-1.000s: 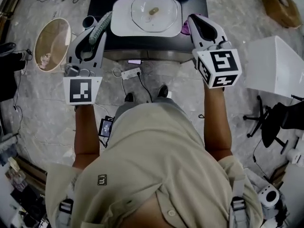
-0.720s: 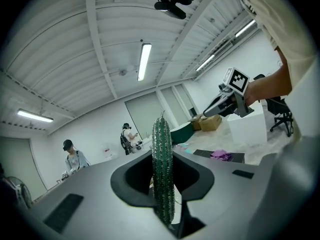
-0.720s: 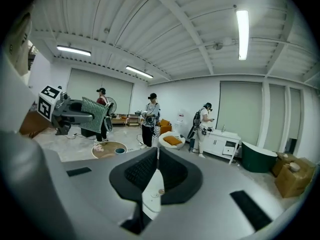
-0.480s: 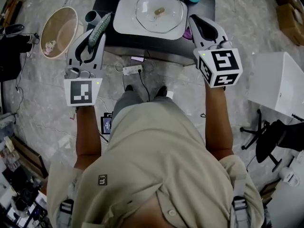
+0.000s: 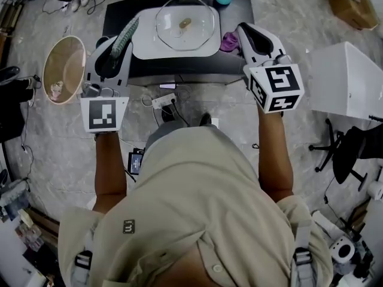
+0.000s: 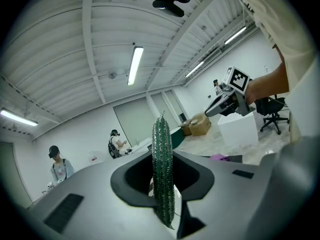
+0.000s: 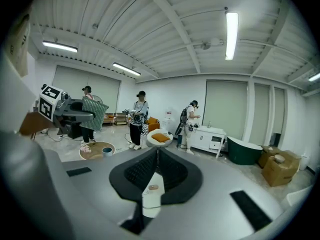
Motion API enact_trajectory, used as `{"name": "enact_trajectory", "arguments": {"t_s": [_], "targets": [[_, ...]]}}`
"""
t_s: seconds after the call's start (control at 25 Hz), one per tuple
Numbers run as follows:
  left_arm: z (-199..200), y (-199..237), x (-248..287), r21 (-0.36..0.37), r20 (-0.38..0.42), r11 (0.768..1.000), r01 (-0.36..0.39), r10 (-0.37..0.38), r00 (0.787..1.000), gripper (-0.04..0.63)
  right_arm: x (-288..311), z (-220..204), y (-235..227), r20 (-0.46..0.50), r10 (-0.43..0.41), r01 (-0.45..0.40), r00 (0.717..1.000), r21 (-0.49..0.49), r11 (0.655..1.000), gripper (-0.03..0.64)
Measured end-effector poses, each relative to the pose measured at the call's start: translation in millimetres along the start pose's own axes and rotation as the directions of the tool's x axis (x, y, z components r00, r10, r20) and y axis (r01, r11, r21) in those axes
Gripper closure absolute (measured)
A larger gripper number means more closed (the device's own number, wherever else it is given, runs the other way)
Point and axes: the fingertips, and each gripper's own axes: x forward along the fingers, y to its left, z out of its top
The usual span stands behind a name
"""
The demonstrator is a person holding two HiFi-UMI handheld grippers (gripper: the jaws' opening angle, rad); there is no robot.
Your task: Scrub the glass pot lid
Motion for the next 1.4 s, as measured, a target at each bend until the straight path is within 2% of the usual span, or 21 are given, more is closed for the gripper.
{"name": "enact_trajectory", "arguments": {"t_s": [0.2,0.56,0.84,1.04,1.28,1.4], "targets": [[1.5,26.7,14.0,0.024,0.064,0.998,0.054,-0.056,0.996,0.508,-2.1,13.2,7.8,-0.004,-0.1,0.1,0.995,0.008,0.995,0.589],[-6.2,52.2,25.4,0.05,0.144,0.988,0.148,-0.153,0.978,0.508,2.5,17.9,32.6,-0.03,-0.202,0.203,0.979,0.033,0.979,0.589],[-27.7,60.5,32.7,0.035,0.117,0.979,0.203,-0.206,0.972,0.508,13.6,17.0,50.0,-0.05,-0.235,0.237,0.971,0.039,0.971,0.589],[-29.2,55.8,44.0,0.079,0.185,0.977,0.198,-0.21,0.96,0.508,16.2,2.0,51.4,-0.083,-0.233,0.237,0.969,0.045,0.97,0.589],[-39.9,59.9,69.2,0.061,0.134,0.984,0.166,-0.173,0.976,0.506,50.7,-4.2,29.8,-0.087,-0.179,0.184,0.98,0.052,0.982,0.589],[-50.7,64.7,85.7,0.054,0.053,0.989,0.137,-0.139,0.989,0.508,85.7,-8.9,18.4,-0.085,-0.109,0.114,0.99,0.057,0.992,0.589]]}}
